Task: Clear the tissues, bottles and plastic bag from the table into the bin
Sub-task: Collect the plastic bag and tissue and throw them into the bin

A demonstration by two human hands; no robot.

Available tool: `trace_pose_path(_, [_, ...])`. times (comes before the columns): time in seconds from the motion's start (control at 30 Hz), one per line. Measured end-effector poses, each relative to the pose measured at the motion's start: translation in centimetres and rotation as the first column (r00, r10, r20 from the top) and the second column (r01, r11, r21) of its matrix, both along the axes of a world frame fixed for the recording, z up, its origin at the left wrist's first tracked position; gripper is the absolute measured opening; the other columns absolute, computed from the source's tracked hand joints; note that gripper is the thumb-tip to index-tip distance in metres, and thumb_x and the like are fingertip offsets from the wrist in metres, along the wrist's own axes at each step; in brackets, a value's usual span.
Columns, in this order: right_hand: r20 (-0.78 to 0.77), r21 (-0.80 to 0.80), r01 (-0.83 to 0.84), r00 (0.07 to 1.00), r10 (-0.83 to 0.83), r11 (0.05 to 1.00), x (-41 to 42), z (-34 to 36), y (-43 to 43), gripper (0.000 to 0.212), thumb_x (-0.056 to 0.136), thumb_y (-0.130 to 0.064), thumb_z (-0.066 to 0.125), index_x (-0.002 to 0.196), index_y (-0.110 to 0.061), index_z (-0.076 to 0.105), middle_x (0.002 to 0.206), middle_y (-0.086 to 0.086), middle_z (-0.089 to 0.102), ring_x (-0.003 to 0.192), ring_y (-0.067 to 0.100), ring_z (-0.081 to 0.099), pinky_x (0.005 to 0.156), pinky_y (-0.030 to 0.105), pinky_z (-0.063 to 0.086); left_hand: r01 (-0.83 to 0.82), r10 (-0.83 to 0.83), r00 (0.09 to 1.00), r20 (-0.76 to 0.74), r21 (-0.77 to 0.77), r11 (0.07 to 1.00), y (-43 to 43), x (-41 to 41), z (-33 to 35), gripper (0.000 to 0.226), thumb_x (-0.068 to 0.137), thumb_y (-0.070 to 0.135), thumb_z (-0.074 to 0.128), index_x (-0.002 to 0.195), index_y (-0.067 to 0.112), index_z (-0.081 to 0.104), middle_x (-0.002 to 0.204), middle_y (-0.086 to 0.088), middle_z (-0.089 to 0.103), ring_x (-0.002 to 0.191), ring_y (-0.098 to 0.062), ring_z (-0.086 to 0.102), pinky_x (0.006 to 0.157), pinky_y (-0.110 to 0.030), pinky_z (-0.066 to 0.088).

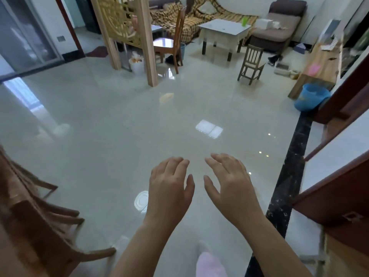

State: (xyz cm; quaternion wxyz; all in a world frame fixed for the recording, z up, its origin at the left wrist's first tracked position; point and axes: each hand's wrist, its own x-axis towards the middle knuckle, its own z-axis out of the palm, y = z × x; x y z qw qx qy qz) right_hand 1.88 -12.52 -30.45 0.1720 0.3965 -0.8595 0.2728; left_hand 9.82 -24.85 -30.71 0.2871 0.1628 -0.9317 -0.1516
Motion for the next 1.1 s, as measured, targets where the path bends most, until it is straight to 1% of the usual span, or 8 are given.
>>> trace_pose_path(0.13, [-0.006, 0.002, -0.089, 0.996, 0.089, 0.996, -7.0, -0.6, -4.7, 0.040, 0.083, -0.028, 0.044, 0.108, -0.004, 0.063, 0.109, 0.015, 0.065, 0.105, 0.034, 0.058, 0.088, 0.052, 0.046, -0.082, 0.081, 0.996, -0.025, -0.033, 0.996, -3.9, -6.3, 0.2, 0.035, 0.081, 0.025, 0.044, 0.102, 0.006, 0.066, 0.101, -0.009, 0.069, 0.095, -0.029, 0.064, 0.085, -0.040, 0.047])
trace_pose_path(0.27, [-0.008, -0.015, -0.196, 0.981, 0.196, 0.981, -14.2, 0.5, -10.3, 0.041, 0.083, -0.029, 0.045, 0.110, -0.004, 0.062, 0.111, 0.014, 0.064, 0.108, 0.034, 0.057, 0.090, 0.052, 0.045, -0.188, 0.187, 0.982, -0.028, -0.038, 0.981, -8.3, -12.0, 1.1, 0.035, 0.080, 0.026, 0.044, 0.101, 0.007, 0.066, 0.101, -0.008, 0.070, 0.096, -0.027, 0.064, 0.085, -0.040, 0.048])
trace_pose_path(0.43, [-0.026, -0.046, -0.367, 0.930, 0.366, 0.929, -19.7, 1.7, -17.7, 0.040, 0.083, -0.028, 0.046, 0.110, -0.004, 0.063, 0.110, 0.014, 0.064, 0.107, 0.034, 0.057, 0.090, 0.050, 0.045, -0.338, 0.338, 0.941, -0.020, -0.020, 0.941, -13.6, -15.5, 2.0, 0.036, 0.081, 0.026, 0.045, 0.102, 0.006, 0.065, 0.101, -0.009, 0.069, 0.094, -0.027, 0.065, 0.084, -0.040, 0.048])
trace_pose_path(0.6, [-0.012, -0.032, -0.526, 0.851, 0.525, 0.850, -22.0, 1.2, -25.3, 0.039, 0.083, -0.028, 0.046, 0.110, -0.005, 0.062, 0.111, 0.013, 0.064, 0.107, 0.033, 0.056, 0.091, 0.048, 0.044, -0.511, 0.512, 0.859, -0.002, -0.029, 0.859, -19.2, -16.4, 1.8, 0.037, 0.081, 0.027, 0.044, 0.103, 0.006, 0.065, 0.102, -0.010, 0.069, 0.095, -0.027, 0.064, 0.084, -0.040, 0.048])
trace_pose_path(0.77, [-0.002, -0.019, -0.610, 0.793, 0.610, 0.792, -23.9, 0.4, -34.3, 0.039, 0.083, -0.029, 0.045, 0.109, -0.005, 0.063, 0.110, 0.014, 0.064, 0.107, 0.034, 0.057, 0.089, 0.052, 0.046, -0.598, 0.598, 0.801, 0.022, -0.010, 0.801, -26.4, -17.4, 0.4, 0.036, 0.082, 0.026, 0.044, 0.103, 0.006, 0.065, 0.103, -0.010, 0.068, 0.096, -0.028, 0.063, 0.085, -0.040, 0.047])
trace_pose_path(0.93, [-0.047, -0.024, -0.677, 0.736, 0.675, 0.736, -25.0, 0.4, -45.9, 0.038, 0.082, -0.026, 0.046, 0.105, -0.003, 0.064, 0.107, 0.015, 0.066, 0.103, 0.035, 0.059, 0.086, 0.050, 0.047, -0.706, 0.704, 0.707, 0.061, -0.002, 0.709, -37.1, -17.5, -0.9, 0.038, 0.083, 0.027, 0.043, 0.106, 0.005, 0.064, 0.104, -0.011, 0.068, 0.097, -0.029, 0.063, 0.087, -0.043, 0.047])
trace_pose_path(1.1, [-0.034, -0.029, -0.716, 0.698, 0.716, 0.697, -25.2, 1.4, -57.7, 0.038, 0.081, -0.027, 0.046, 0.106, -0.004, 0.064, 0.108, 0.014, 0.065, 0.105, 0.034, 0.057, 0.086, 0.052, 0.047, -0.747, 0.746, 0.664, 0.041, 0.008, 0.665, -48.2, -17.7, 0.1, 0.039, 0.083, 0.028, 0.042, 0.107, 0.006, 0.063, 0.105, -0.011, 0.067, 0.099, -0.030, 0.062, 0.089, -0.045, 0.046])
